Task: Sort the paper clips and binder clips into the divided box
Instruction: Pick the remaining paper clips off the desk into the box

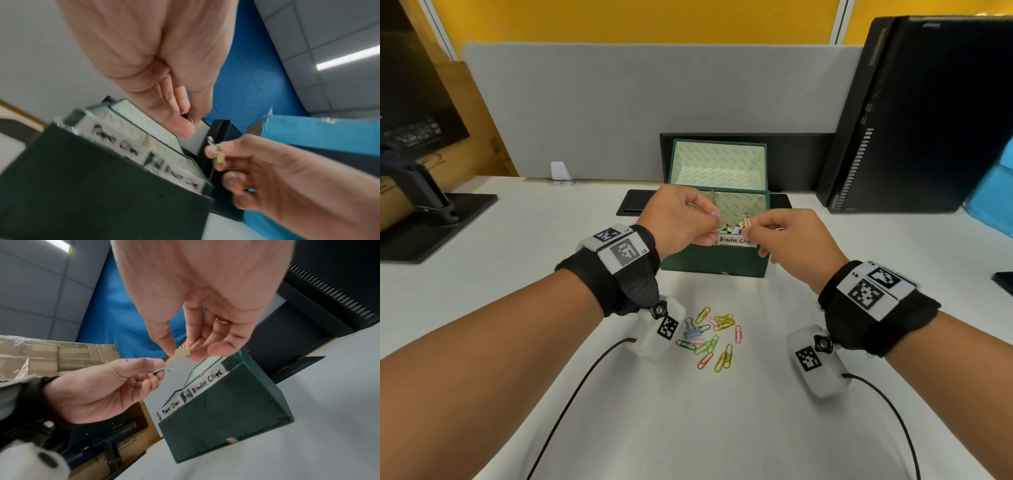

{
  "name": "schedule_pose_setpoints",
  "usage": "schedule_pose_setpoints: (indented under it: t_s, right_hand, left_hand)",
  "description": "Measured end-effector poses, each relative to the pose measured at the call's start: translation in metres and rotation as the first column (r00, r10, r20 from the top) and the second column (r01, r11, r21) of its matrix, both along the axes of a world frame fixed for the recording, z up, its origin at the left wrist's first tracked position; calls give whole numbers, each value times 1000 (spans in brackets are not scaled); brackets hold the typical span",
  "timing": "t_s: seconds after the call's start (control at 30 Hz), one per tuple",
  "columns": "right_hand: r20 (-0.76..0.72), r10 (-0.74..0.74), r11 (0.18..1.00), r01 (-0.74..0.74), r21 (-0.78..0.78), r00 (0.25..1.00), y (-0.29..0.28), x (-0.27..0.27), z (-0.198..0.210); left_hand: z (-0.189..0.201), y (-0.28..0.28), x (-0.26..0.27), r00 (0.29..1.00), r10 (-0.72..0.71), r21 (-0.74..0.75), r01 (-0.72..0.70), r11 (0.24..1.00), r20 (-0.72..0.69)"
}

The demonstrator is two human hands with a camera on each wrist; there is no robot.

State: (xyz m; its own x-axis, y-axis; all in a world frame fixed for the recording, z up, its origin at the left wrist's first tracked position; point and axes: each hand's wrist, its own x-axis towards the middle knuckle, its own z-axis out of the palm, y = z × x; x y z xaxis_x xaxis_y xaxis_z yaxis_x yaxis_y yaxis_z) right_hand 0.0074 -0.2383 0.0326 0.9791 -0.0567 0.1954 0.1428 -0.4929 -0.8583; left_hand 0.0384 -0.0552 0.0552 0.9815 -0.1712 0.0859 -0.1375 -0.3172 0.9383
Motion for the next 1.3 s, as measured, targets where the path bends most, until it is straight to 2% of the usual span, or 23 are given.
schedule_pose_setpoints:
  t_s: [0.07,0.13,0.2,0.27,0.43,0.57,0.63,0.7,0.73,0.8,0.9,1.0,1.07,1.1,1.17,1.2,1.23,1.3]
  right_hand:
    - [-4,-4,1000,4,24,1000,0,1,0]
    - [-4,-4,1000,4,31,1000,1,2,0]
    - [3,-10,999,10,38,1000,3,2,0]
    - [22,-24,1000,23,12,999,4,4,-2]
    - [101,-100,993,106,-56,990,-1,14,0]
    - [227,-135,962,183,-204,965,-2,23,7]
    - [199,-95,888,174,-425,975,-3,31,7]
    - [50,-45,765,66,-641,998,-3,35,4]
    - [-3,-36,733,24,-679,999,-3,35,3]
    - [11,-28,762,28,-647,1000,-3,33,1]
    - [137,-35,870,98,-483,990,1,22,0]
    - [176,-56,925,117,-361,983,1,7,-3]
    - [109,18,920,26,-392,994,-1,-4,-5]
    - [43,92,900,-65,-431,995,-2,-10,-5]
    - [-131,260,802,-290,-522,957,-1,-22,-5]
    - [-224,321,733,-391,-556,920,0,-27,-6]
    - [-299,360,670,-468,-576,884,2,-31,-8]
    - [-353,407,596,-538,-597,843,9,-36,-13]
  left_hand:
    - [6,8,14,985,74,182,-102,978,155]
    - [12,15,28,958,95,360,-192,913,272]
    - [15,17,36,961,64,513,-200,835,270]
    - [14,17,39,970,42,588,-179,788,240]
    - [16,12,37,956,41,530,-196,825,290]
    - [21,4,30,958,20,425,-145,894,285]
    - [21,-3,28,957,8,365,-118,924,290]
    - [21,-12,27,955,3,325,-104,940,297]
    - [20,-16,26,954,-1,317,-99,943,299]
    - [20,-23,26,950,-22,319,-83,944,311]
    - [17,-32,26,946,-53,350,-65,935,319]
    - [9,-37,23,953,-174,526,20,850,246]
    - [7,-34,18,940,-248,621,52,782,233]
    - [9,-31,13,933,-266,627,59,777,241]
    - [16,-22,3,930,-290,634,85,769,228]
    - [20,-17,-3,930,-312,670,107,734,194]
    - [21,-12,-9,928,-343,726,135,674,146]
    - [18,1,-21,918,-397,825,207,525,22]
